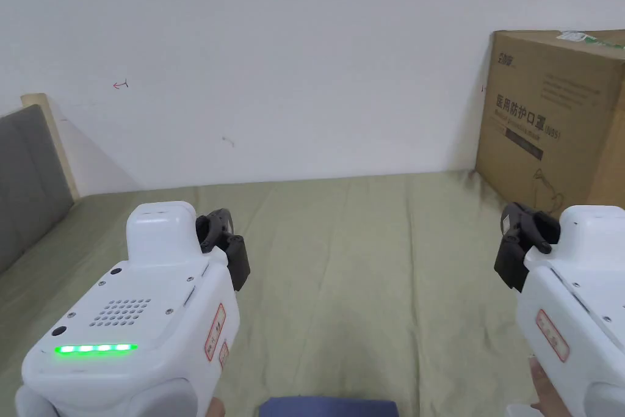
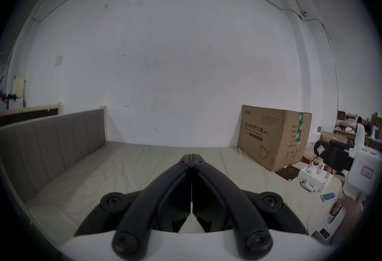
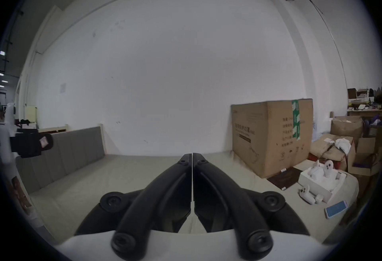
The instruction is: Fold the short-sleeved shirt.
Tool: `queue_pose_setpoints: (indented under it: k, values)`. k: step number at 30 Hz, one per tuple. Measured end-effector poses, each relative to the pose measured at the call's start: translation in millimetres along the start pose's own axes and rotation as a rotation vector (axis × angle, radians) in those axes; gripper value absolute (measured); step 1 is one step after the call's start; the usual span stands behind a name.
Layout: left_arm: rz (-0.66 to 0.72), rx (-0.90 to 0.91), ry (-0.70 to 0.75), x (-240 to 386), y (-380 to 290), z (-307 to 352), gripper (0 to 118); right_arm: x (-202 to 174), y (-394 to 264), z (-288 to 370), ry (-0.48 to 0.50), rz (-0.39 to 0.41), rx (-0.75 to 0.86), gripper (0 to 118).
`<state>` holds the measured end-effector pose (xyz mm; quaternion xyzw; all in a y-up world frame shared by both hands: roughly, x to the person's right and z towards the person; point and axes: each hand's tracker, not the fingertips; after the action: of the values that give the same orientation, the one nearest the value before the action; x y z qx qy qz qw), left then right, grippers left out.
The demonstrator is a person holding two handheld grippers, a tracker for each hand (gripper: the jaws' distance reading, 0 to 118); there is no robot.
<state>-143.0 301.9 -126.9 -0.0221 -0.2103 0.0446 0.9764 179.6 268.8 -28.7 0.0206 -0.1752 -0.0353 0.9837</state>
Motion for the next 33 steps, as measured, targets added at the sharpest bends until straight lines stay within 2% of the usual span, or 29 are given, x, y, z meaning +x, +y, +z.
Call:
queue_pose_setpoints:
  k: [3,11,14,15,17,19,20,21,23,26,28,29,31,33]
  values:
    - [-0.009,-0.025,0.044,-2.1,-15.5,-6.2,0,3.9,-9.4,-5.0,-0.032,-0.051,-0.078,0]
    - [-0.011,-0.075,0.06,0.1,-28.1,-16.1,0,10.9,-13.1,-5.1,-0.035,-0.038,-0.121,0]
    - [-0.023,-0.085,0.056,-0.4,-32.2,-15.9,0,11.4,-12.6,-3.3,-0.019,-0.061,-0.121,0]
    - [-0.035,-0.085,0.057,-1.4,-34.0,-14.0,0,11.2,-13.8,-2.9,0.022,-0.091,-0.126,0]
    - [-0.053,-0.089,0.04,-8.2,-40.8,-6.8,0,13.6,-22.2,-6.9,0.201,-0.217,-0.18,0]
    - [-0.09,-0.118,0.064,-18.3,-56.1,1.6,0,12.6,-45.5,-29.3,0.427,-0.395,-0.393,0]
    - [-0.097,-0.139,0.091,-23.9,-63.7,5.4,0,8.0,-58.8,-40.3,0.468,-0.423,-0.512,0]
    - [-0.08,-0.157,0.107,-30.8,-71.1,8.8,0,-0.4,-77.2,-51.3,0.46,-0.394,-0.659,0]
    - [-0.023,-0.194,0.117,-47.7,-86.8,15.3,0,-20.5,-116.0,-68.0,0.423,-0.282,-0.854,0]
    - [0.005,-0.258,0.158,-66.1,-103.7,18.8,0,-42.5,-169.2,-85.0,0.446,-0.163,-0.991,0]
    - [0.039,-0.3,0.148,-80.9,-111.7,18.1,0,-47.5,-206.1,-98.6,0.404,-0.103,-1.119,0]
    - [0.067,-0.32,0.128,-88.6,-114.7,16.9,0,-45.8,-220.8,-103.0,0.391,-0.104,-1.165,0]
    - [0.249,-0.38,-0.069,-116.9,-126.0,7.6,0,-35.7,-247.4,-110.7,0.364,-0.161,-1.264,0]
    - [0.494,-0.511,-0.241,-144.9,-145.5,-12.5,0,-20.0,-252.3,-109.9,0.386,-0.3,-1.222,0]
